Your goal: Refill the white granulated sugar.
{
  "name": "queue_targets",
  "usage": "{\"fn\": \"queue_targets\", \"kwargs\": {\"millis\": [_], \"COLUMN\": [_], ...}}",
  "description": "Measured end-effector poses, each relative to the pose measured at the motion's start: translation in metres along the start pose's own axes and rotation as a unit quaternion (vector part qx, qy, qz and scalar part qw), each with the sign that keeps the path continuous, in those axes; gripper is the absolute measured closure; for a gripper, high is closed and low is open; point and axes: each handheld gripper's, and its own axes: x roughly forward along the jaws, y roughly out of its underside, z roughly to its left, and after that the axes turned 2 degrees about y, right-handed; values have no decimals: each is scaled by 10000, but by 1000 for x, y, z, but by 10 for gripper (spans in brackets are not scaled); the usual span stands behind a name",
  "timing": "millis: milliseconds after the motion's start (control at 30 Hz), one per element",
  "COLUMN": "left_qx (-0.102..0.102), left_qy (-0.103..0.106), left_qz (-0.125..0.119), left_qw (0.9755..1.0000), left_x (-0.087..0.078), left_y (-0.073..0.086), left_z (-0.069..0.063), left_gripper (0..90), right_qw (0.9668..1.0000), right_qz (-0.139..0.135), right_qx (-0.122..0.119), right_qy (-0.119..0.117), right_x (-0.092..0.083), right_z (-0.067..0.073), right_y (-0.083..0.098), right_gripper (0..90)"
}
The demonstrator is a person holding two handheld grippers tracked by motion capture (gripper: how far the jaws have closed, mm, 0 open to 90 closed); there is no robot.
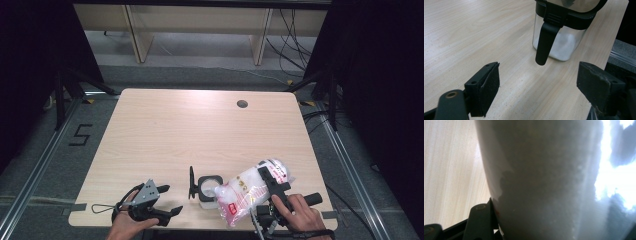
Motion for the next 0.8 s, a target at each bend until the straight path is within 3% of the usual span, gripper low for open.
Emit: {"fn": "queue_targets", "kwargs": {"millis": [33, 100, 133, 167, 200, 233, 267, 300, 367, 467, 500, 567, 600, 633, 700, 800], "left_qx": [6, -31, 56, 68, 36, 46, 44, 44, 12, 49, 49, 3, 50, 57, 77, 43], "left_qy": [4, 15, 12, 5, 14, -16, -11, 8, 1, 3, 3, -8, -1, 1, 11, -7], "left_qz": [-12, -70, -44, -37, -32, -37, -39, -40, -61, -39, -39, -58, -37, -27, -55, -53], "left_qw": [10000, 10000, 10000, 10000, 10000, 10000, 10000, 10000, 10000, 10000, 10000, 10000, 10000, 10000, 10000, 10000], "left_x": [0, 0, -1, -1, -1, -1, -1, 0, 0, 0, 0, 0, 0, 0, 1, 0], "left_y": [0, 0, 0, 0, 0, -1, -1, 0, 0, 0, 0, 0, 0, 0, 0, 0], "left_z": [0, -1, 1, 1, 1, 1, 1, 1, 0, 1, 1, 0, 1, 1, 1, 0], "left_gripper": [179, 179, 179, 179, 179, 179, 179, 179, 179, 179, 179, 179, 179, 179, 179, 179], "right_qw": [9999, 9999, 9999, 9998, 9998, 10000, 9992, 10000, 9999, 10000, 9999, 9998, 10000, 9998, 10000, 9999], "right_qz": [106, 71, 132, 110, 120, 74, 173, 26, 1, 8, 115, 150, 34, 126, 4, 22], "right_qx": [86, 145, -57, 149, 176, -31, 363, 25, 140, -53, 92, 151, 42, -111, 17, -71], "right_qy": [-99, 0, -27, -21, -14, -3, -4, 66, 25, 71, -17, -17, 66, -114, -12, -97], "right_x": [-1, 0, 0, 0, 0, 1, -1, 0, 0, -2, -3, -3, -1, -4, -2, 0], "right_z": [0, 3, 0, 3, 4, 1, 7, 2, 3, -1, 1, 2, 1, -1, 2, 1], "right_y": [0, 2, 2, 4, 4, 3, 3, 3, 3, 3, 3, 3, 3, 0, -1, -3], "right_gripper": [401, 401, 401, 401, 401, 401, 401, 401, 402, 402, 402, 402, 402, 402, 402, 402]}}
